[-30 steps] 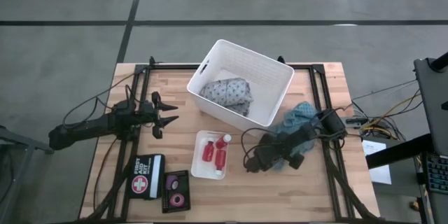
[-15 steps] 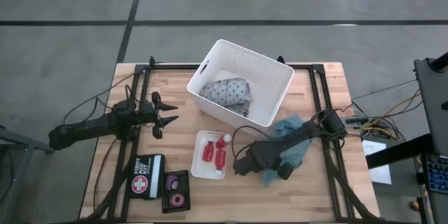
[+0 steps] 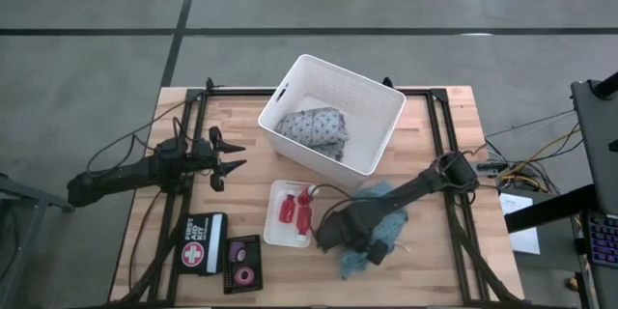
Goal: Pick & Place Medicine items
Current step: Put the blue patient gown into the big white bin
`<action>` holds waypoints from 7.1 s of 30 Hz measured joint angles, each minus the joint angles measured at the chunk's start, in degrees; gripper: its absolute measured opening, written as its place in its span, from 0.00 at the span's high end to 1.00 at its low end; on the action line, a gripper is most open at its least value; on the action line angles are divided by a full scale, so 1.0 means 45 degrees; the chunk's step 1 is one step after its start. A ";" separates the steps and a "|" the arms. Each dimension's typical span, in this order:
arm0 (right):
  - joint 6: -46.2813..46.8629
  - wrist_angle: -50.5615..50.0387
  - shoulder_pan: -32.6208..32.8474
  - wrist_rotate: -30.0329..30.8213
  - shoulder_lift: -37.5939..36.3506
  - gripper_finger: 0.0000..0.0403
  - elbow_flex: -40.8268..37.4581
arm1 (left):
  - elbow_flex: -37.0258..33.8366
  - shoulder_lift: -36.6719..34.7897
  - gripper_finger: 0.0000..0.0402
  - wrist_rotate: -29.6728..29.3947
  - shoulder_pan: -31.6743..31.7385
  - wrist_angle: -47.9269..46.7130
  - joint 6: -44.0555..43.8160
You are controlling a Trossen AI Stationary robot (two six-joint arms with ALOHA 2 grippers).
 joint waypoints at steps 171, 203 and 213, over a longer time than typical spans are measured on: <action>0.5931 0.0530 0.1846 0.2529 0.0636 0.20 -0.2050 | -0.0005 0.0006 0.54 0.0002 0.0002 0.0000 -0.0002; 0.4998 0.0573 0.1695 0.2610 0.0641 0.87 -0.2025 | -0.0005 0.0006 0.54 0.0004 -0.0003 0.0002 0.0000; 0.4993 0.0530 0.1583 0.2453 0.0576 0.87 -0.2025 | -0.0005 0.0006 0.54 0.0004 -0.0002 0.0000 -0.0003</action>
